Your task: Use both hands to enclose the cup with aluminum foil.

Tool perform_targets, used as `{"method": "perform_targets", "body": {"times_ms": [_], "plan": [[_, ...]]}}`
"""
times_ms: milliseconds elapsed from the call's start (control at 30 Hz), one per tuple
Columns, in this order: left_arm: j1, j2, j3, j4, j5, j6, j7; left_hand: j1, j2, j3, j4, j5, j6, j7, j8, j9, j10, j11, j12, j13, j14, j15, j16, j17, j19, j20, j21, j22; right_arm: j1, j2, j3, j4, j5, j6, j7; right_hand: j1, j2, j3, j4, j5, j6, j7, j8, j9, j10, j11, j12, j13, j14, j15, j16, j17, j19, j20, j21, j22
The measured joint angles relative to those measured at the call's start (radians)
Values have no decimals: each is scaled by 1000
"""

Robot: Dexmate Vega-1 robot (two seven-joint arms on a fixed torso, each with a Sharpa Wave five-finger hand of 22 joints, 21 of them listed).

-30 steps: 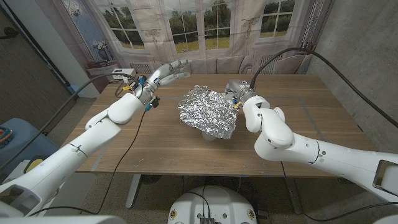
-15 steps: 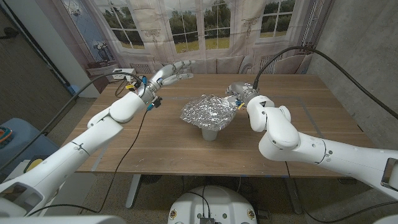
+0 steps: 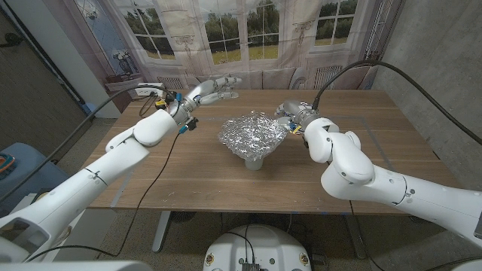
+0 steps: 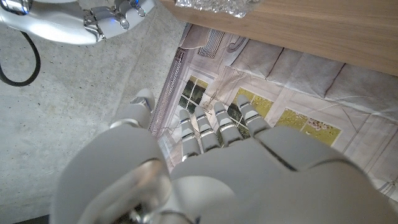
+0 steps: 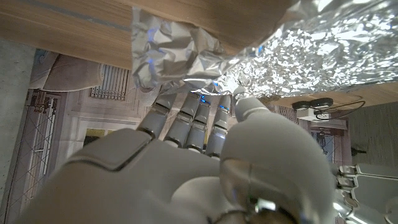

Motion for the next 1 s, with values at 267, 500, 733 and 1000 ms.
{"method": "perform_targets", "body": {"times_ms": [267, 500, 733, 1000], "plan": [[-19, 18, 19, -21, 13, 40, -28, 5, -35, -19, -11, 0, -4, -4, -5, 0, 0, -8, -1, -5, 4, -4, 0, 0, 11, -11, 0, 0, -165, -11, 194, -14, 211, 180, -157, -97, -74, -81, 16, 13, -31, 10, -9, 2, -37, 8, -28, -15, -81, 3, -62, -46, -33, 22, -19, -5], [-37, 35, 39, -39, 21, 81, -65, 4, -75, -51, -4, 4, -34, -16, -18, 0, -18, -14, -15, -5, -33, 0, -14, -5, 11, -11, 0, 0, -268, -42, 323, -8, 359, 271, -224, -119, -88, -106, 15, 31, -80, 7, -20, 3, -92, 1, -71, -27, -153, 7, -117, -95, -164, 60, -90, -9], [-57, 48, 61, -48, 22, 118, -114, 2, -105, -75, 0, 13, -9, -49, -18, -2, 9, -20, -9, -5, -29, -4, -14, -10, 15, -7, 0, -5, -320, -76, 404, 23, 474, 494, -291, -107, -77, -109, 1, 39, -113, 0, -20, 3, -122, -6, -95, -32, -209, 8, -141, -113, -176, 49, -107, -9], [-82, 60, 85, -48, 14, 135, -175, -13, -178, -127, 6, 36, 0, -58, -18, -2, 14, -25, -9, -9, -42, -1, -21, -10, 12, -2, -15, -10, -323, -104, 447, 51, 568, 591, -259, -183, -120, -176, 34, 54, -208, -9, -28, 3, -196, -4, -143, -41, -286, 10, -166, -150, -208, 39, -147, -9]]}}
